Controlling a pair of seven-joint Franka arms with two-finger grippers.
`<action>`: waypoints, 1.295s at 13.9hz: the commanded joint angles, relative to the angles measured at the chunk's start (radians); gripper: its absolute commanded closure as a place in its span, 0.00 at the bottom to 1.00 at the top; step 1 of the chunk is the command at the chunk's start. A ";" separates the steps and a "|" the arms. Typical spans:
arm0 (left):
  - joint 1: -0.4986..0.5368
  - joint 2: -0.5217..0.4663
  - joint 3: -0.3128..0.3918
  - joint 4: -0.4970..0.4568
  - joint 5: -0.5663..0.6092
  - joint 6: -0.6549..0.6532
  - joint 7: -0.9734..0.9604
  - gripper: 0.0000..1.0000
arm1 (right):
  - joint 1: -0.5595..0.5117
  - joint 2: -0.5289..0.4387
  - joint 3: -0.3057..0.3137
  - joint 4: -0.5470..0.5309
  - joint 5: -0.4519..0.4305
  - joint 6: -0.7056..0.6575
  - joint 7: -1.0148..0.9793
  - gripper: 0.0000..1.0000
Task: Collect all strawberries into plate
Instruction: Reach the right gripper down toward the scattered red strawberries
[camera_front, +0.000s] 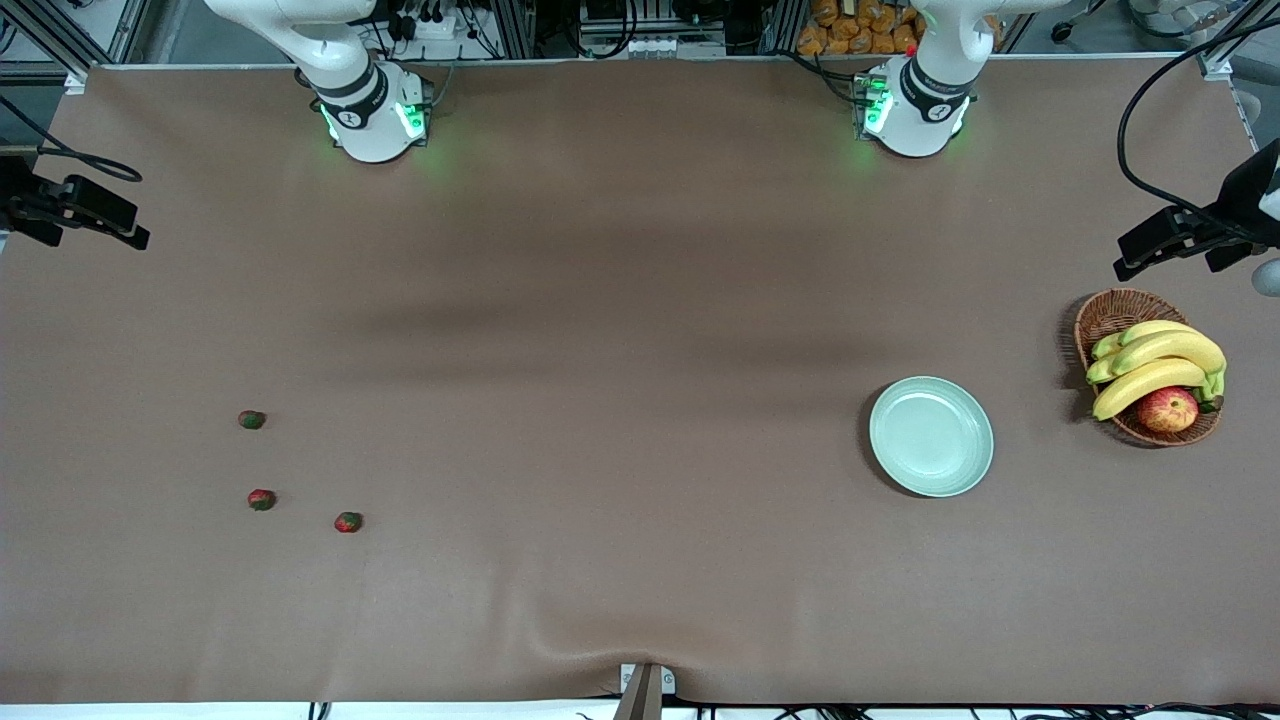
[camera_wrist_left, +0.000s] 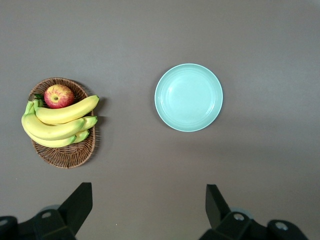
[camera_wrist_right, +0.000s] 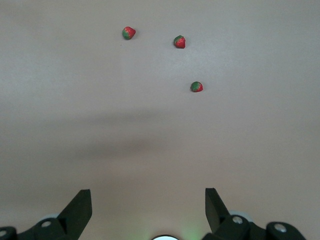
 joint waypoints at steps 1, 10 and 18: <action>0.001 -0.006 0.000 0.016 -0.002 -0.030 0.019 0.00 | 0.001 0.001 0.001 0.005 -0.002 0.000 -0.006 0.00; 0.001 0.000 -0.064 0.045 -0.003 -0.109 0.019 0.00 | 0.001 0.001 0.001 0.006 -0.002 0.000 -0.006 0.00; 0.012 0.007 -0.063 0.043 -0.003 -0.076 0.018 0.00 | 0.001 0.001 0.001 0.006 -0.002 -0.005 -0.006 0.00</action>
